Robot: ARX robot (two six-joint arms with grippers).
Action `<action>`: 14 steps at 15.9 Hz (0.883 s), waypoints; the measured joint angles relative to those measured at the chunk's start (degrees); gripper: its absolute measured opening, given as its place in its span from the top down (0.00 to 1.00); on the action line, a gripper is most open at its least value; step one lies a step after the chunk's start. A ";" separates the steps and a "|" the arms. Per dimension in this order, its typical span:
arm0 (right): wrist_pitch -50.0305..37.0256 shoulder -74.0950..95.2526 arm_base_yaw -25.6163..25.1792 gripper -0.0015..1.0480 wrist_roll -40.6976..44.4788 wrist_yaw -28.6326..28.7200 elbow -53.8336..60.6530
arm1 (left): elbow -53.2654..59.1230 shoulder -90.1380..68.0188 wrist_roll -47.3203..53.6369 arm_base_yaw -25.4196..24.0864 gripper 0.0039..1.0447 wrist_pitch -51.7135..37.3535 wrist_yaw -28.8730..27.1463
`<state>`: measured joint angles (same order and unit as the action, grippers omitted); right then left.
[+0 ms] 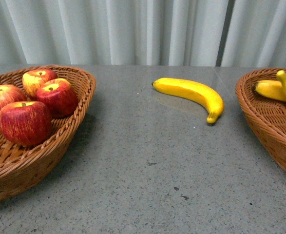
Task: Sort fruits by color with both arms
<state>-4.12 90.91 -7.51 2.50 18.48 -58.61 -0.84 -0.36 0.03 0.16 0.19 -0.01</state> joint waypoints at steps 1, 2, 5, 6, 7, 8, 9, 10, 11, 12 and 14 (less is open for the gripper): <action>0.33 0.68 4.57 0.07 -1.44 -0.83 -2.80 | 0.00 0.00 0.00 0.00 0.06 0.00 0.00; 0.31 2.14 8.83 0.06 -2.84 -1.60 -6.19 | 0.00 0.00 0.00 0.00 0.06 0.00 0.00; 2.19 13.05 21.09 0.06 -4.28 -5.25 -18.21 | 0.00 0.00 0.00 0.00 0.06 0.00 0.00; 3.13 17.11 23.10 0.06 -4.24 -5.95 -21.00 | 0.00 0.00 0.00 0.00 0.06 0.00 0.00; 4.31 20.68 24.11 0.06 -4.20 -6.73 -23.63 | 0.00 0.00 0.00 0.00 0.06 0.00 0.00; 5.09 24.00 24.33 0.06 -3.76 -7.52 -26.10 | 0.00 0.00 -0.02 0.00 0.06 0.00 -0.02; 6.25 27.12 23.96 0.06 -2.29 -8.55 -29.00 | 0.00 0.00 0.00 0.00 0.06 0.00 0.00; 7.80 29.51 23.28 0.06 -0.74 -9.27 -32.11 | 0.00 0.00 0.00 0.00 0.06 0.00 0.02; 9.49 31.69 22.38 0.06 0.92 -9.31 -34.99 | 0.00 0.00 0.00 0.00 0.06 0.00 0.00; 12.11 33.51 21.99 0.06 3.19 -8.90 -37.77 | 0.00 0.00 0.00 0.00 0.06 0.00 -0.02; 17.51 36.61 21.62 0.06 7.74 -7.87 -42.21 | 0.00 0.00 0.00 0.00 0.06 0.00 0.00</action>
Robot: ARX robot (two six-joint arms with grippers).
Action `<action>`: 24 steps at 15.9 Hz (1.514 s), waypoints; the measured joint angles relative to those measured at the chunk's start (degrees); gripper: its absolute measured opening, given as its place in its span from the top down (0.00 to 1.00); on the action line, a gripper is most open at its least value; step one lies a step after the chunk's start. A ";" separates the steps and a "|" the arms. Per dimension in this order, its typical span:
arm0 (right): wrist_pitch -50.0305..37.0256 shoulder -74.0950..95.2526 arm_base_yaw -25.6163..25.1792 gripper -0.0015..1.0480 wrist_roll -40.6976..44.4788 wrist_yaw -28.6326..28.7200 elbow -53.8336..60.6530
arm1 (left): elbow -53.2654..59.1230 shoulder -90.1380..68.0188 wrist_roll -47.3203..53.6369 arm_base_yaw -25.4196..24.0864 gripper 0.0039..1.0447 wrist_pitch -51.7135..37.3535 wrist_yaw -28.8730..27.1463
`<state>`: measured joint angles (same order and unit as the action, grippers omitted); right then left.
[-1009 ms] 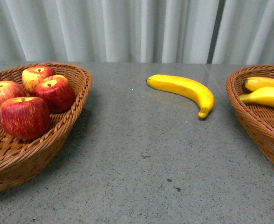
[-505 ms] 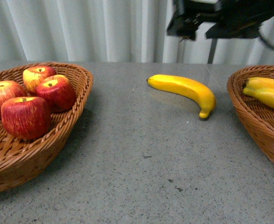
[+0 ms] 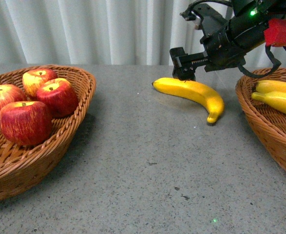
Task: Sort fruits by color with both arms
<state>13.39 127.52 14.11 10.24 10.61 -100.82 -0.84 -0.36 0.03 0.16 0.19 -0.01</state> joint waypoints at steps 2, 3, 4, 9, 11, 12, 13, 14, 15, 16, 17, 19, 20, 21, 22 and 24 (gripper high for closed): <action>4.52 3.43 0.04 0.06 3.06 1.57 -5.20 | 0.00 0.00 0.00 0.00 0.06 0.00 0.00; 4.90 4.61 0.15 0.06 4.39 1.38 -6.69 | 0.00 0.00 0.00 0.00 0.06 0.00 0.00; 5.49 5.44 0.26 0.06 5.16 1.22 -7.56 | 0.00 0.00 0.00 0.00 0.06 0.00 0.00; 5.51 10.21 1.03 0.06 6.14 -2.86 -9.81 | 0.00 0.00 0.00 0.00 0.06 0.02 0.00; 5.73 10.36 1.29 0.15 6.25 -3.82 -10.01 | 0.00 0.00 0.00 0.00 0.06 0.00 0.00; 5.68 10.38 1.51 0.25 6.38 -3.85 -10.01 | 0.00 0.00 0.00 0.00 0.06 0.02 0.00; 5.77 10.45 1.64 0.37 6.43 -3.93 -10.01 | 0.00 0.00 0.00 0.00 0.06 0.00 0.00; 5.55 10.45 1.64 0.48 6.40 -3.80 -10.01 | 0.00 0.00 0.00 0.00 0.06 0.00 0.00; 4.52 10.47 1.49 0.60 6.10 -3.78 -10.01 | 0.00 0.00 0.00 0.00 0.06 0.00 0.00; 3.43 10.47 1.11 0.67 5.25 -2.95 -10.01 | 0.00 0.00 0.00 0.00 0.06 0.00 0.00; 2.19 10.43 0.72 0.69 3.85 -1.40 -10.01 | 0.00 0.00 0.00 0.00 0.06 0.00 0.00; -0.33 8.79 -0.76 0.69 -0.87 3.78 -9.27 | 0.00 0.00 0.00 0.00 0.06 0.00 0.02; -3.13 6.21 -2.05 0.69 -4.61 7.58 -7.21 | 0.00 0.00 0.00 0.00 0.06 0.02 0.00; -5.99 2.51 -3.78 0.69 -8.81 11.10 -4.90 | 0.00 0.00 0.00 0.00 0.06 0.00 0.00; -10.45 -2.64 -6.40 0.69 -14.64 14.78 -1.51 | 0.00 0.00 0.00 0.00 0.06 0.00 0.00; -17.57 -12.50 -12.33 0.69 -23.10 19.76 6.25 | 0.00 0.00 0.00 0.00 0.06 0.00 0.00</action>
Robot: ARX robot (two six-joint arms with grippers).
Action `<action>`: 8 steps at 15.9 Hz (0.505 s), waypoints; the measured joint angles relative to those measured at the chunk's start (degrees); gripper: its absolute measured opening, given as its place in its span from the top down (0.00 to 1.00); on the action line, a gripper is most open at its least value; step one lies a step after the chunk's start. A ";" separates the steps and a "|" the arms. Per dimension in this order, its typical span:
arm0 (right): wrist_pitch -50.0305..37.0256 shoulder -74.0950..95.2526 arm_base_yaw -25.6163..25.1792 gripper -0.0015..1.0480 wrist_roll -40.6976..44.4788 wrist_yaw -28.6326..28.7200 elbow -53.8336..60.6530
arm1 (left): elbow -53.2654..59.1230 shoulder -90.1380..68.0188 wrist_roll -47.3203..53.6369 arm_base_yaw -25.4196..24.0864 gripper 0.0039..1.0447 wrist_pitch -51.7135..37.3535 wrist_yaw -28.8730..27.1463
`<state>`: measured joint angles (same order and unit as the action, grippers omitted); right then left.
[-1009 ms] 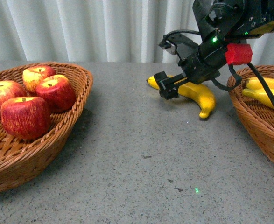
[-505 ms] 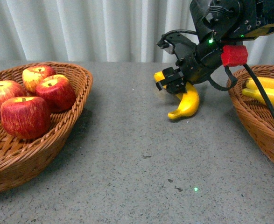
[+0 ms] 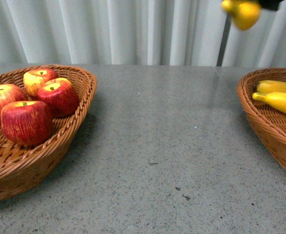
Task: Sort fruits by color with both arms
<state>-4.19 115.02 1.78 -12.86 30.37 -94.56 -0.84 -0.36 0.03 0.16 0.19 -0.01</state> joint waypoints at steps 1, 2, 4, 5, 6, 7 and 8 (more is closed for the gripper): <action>-1.09 -4.42 -3.04 0.69 -1.36 1.66 4.42 | 0.00 0.00 0.00 0.00 0.06 0.00 0.00; -2.23 -8.46 -6.60 0.69 -1.53 3.37 9.66 | 0.00 0.00 0.00 0.00 0.06 0.00 0.00; -3.02 -11.82 -10.62 0.69 -0.70 4.72 15.74 | 0.00 0.00 0.00 0.00 0.06 0.00 0.00; -3.04 -12.90 -12.07 0.69 0.04 5.35 17.88 | 0.00 0.00 0.00 0.00 0.06 0.00 0.00; -3.26 -13.62 -13.03 0.69 0.48 5.68 19.37 | 0.00 0.00 0.00 0.00 0.06 0.00 0.00; -3.41 -13.99 -13.55 0.69 0.90 5.92 20.11 | 0.00 0.00 0.00 0.00 0.06 0.00 0.00; -3.69 -14.71 -14.47 0.69 1.36 6.58 21.62 | 0.00 0.00 0.00 0.00 0.06 0.00 0.00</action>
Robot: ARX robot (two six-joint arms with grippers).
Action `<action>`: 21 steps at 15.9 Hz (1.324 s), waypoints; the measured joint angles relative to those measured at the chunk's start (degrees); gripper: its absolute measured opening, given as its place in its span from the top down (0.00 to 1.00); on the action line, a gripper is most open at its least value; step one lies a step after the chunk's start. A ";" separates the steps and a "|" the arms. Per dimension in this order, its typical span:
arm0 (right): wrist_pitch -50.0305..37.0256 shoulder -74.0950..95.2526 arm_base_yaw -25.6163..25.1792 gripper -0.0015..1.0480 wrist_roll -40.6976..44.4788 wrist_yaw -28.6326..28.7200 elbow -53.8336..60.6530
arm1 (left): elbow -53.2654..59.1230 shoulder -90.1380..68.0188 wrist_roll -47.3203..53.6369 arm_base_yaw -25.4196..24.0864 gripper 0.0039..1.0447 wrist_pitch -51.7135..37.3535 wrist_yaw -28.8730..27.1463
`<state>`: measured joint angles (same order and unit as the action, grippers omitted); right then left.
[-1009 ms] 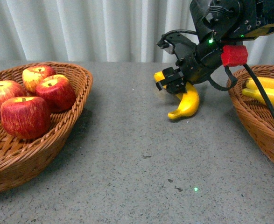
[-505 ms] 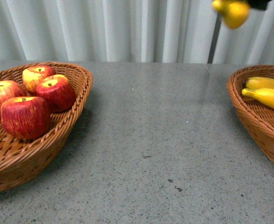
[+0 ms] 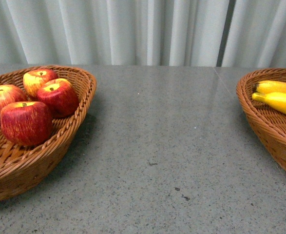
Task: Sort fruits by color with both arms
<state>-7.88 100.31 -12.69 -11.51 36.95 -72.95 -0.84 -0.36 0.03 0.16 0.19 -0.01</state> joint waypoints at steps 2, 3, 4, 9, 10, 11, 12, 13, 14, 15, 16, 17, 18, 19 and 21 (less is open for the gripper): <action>-0.31 -1.07 -1.46 0.69 0.87 1.22 2.10 | 0.00 0.00 0.00 0.00 0.06 0.00 0.00; -0.26 -1.84 -2.40 0.69 1.27 1.95 3.32 | 0.00 0.00 0.00 0.00 0.06 0.00 0.00; 1.60 -6.40 -10.10 0.69 9.86 5.27 11.47 | 0.00 0.00 0.00 0.00 0.06 0.00 -0.02; -3.54 -17.00 -10.19 0.06 13.57 7.39 18.82 | 0.00 0.00 0.00 0.00 0.06 0.00 0.00; -6.56 -20.31 -10.14 0.06 13.00 6.27 20.68 | 0.00 0.00 0.00 0.00 0.06 0.00 0.00; -9.90 -24.09 -9.79 0.06 13.60 3.21 23.34 | 0.00 0.00 0.00 0.00 0.06 0.00 0.00; -11.02 -26.01 -9.75 0.06 13.86 2.89 24.79 | 0.00 0.00 0.00 0.00 0.06 0.00 0.00; -12.09 -28.04 -9.75 0.06 14.34 2.21 26.38 | 0.00 0.00 0.00 0.00 0.06 0.00 0.00; -12.59 -29.44 -9.73 0.06 14.73 1.68 27.47 | 0.00 0.00 0.00 0.00 0.06 0.00 0.00; -12.72 -30.16 -9.73 0.06 14.93 1.49 27.95 | 0.00 0.00 0.00 0.00 0.06 0.00 0.00; -12.74 -31.56 -9.73 0.06 15.32 1.20 28.94 | 0.00 0.00 0.00 0.00 0.06 0.00 0.00; -13.70 -33.62 -9.40 0.08 15.23 -0.20 30.51 | 0.00 0.00 0.00 0.00 0.06 0.02 0.00; -15.80 -39.56 -6.86 0.19 13.90 -10.23 35.50 | 0.00 0.00 0.00 0.00 0.06 0.00 0.00; -15.85 -45.83 -4.28 0.31 12.98 -16.68 41.31 | 0.00 0.00 0.00 0.00 0.06 0.00 0.00; -15.02 -53.64 -1.29 0.54 12.46 -22.67 49.92 | 0.00 0.00 0.00 0.00 0.06 0.00 0.00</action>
<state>-22.90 46.68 -13.98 0.95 14.28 -23.03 -0.84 -0.36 0.03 0.16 0.19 -0.01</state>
